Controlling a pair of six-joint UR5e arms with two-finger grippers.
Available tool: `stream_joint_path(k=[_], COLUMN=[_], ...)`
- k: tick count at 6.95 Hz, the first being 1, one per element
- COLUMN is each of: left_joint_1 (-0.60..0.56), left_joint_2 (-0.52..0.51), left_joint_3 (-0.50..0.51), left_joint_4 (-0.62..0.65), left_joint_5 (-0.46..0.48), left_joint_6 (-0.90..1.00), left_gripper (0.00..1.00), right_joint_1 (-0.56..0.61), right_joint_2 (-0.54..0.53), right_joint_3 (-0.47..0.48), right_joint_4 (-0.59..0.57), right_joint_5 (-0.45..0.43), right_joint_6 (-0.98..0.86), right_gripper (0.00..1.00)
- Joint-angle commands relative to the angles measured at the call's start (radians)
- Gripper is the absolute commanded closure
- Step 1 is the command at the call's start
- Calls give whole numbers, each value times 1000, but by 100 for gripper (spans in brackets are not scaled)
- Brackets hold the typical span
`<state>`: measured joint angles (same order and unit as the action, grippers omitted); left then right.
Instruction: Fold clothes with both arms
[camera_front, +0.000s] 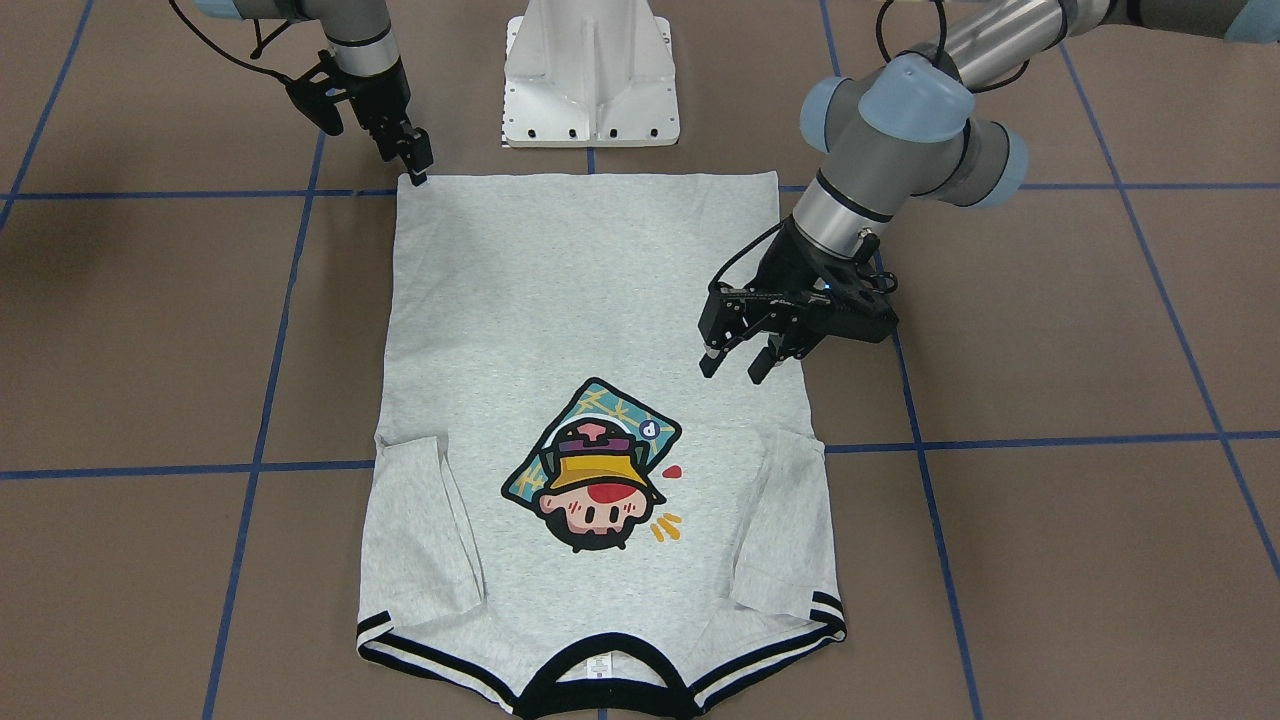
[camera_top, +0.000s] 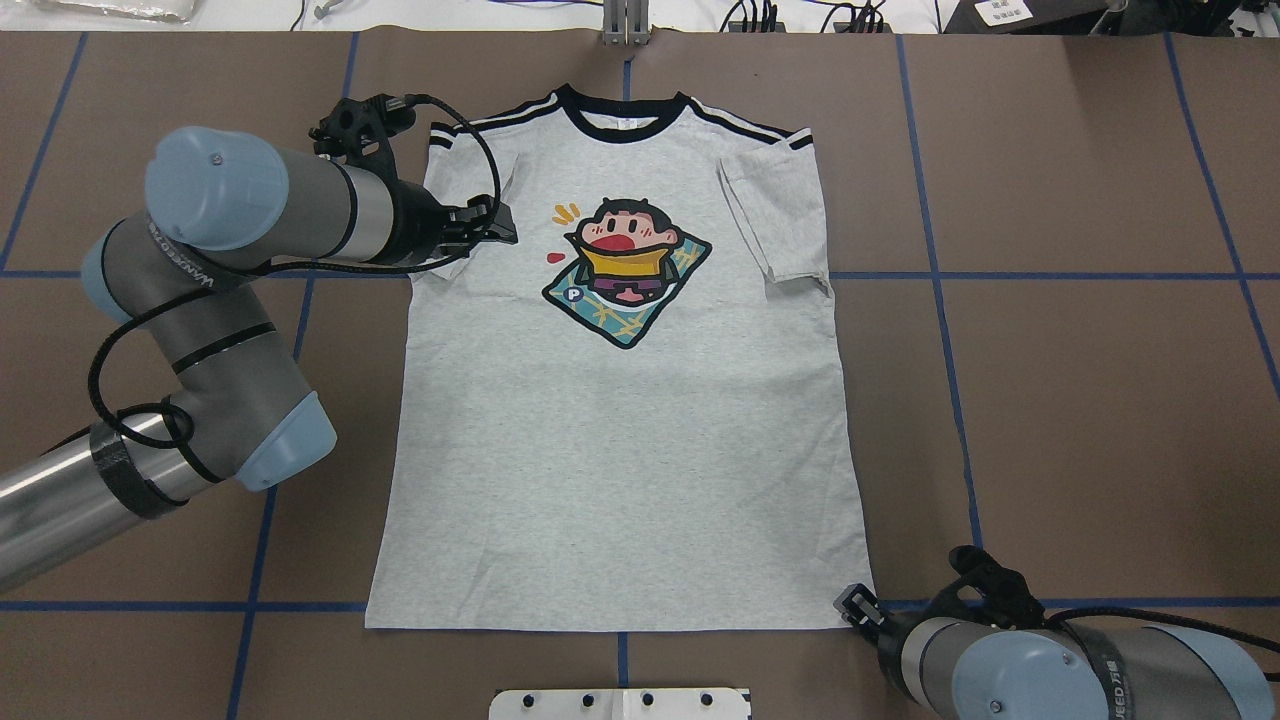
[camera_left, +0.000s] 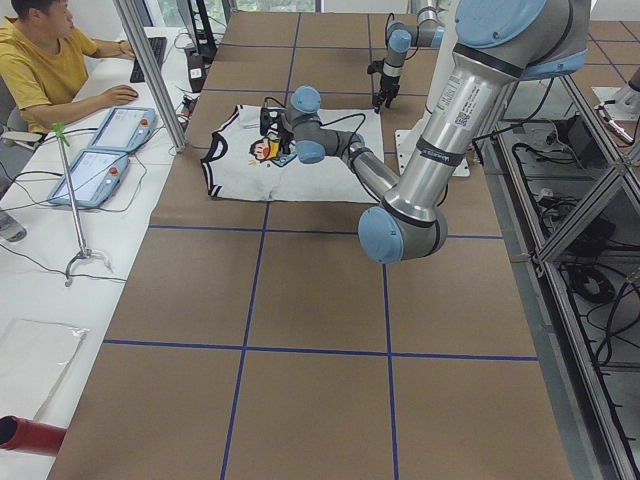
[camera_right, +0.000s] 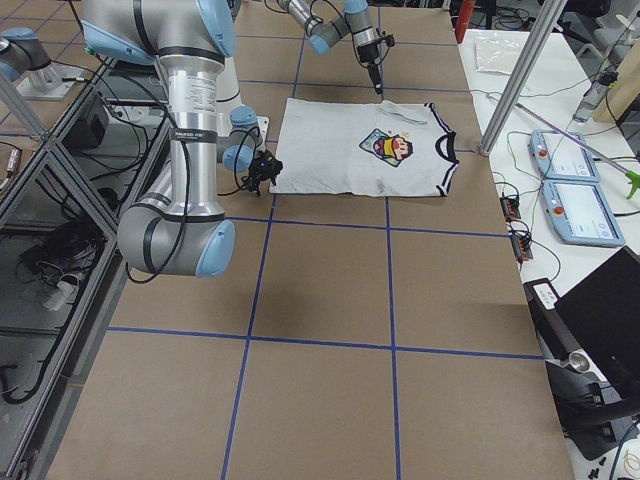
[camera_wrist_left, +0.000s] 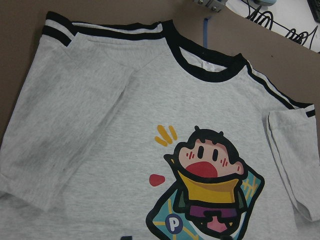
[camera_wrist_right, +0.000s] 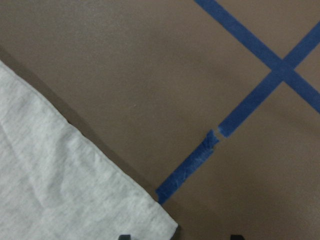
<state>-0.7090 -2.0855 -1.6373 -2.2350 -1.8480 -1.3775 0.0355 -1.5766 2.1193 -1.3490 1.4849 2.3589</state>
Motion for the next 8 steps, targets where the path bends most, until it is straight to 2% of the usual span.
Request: stream_joint_path(k=[1,2,3,4,5,8], left_joint_1=[0,2,2,2,2,2], left_joint_2=[13,16,31,44,51,62], left_joint_3=[-10,-12,-22,-30,-38,-42], left_joint_4=[0,0,-2,-2,-2,-2], left_joint_5=[1,1,7,15,15,15], left_joint_6=[0,0,1,2,2,2], left_gripper=[33,33,33,33,33,33], right_joint_1=[4,6,7,11,17,30], right_joint_2=[0,1,1,1,16,30], right_joint_3=[-2,-7,-8,-9,-10,-4], right_joint_4=[-2,-2,-2,-1,-2,-2], right_joint_5=[0,0,-2,-2,-2,5], right_joint_6=[-3,-3,-4,-4,-4,-6], right_gripper=[32,36,45,64,99,100])
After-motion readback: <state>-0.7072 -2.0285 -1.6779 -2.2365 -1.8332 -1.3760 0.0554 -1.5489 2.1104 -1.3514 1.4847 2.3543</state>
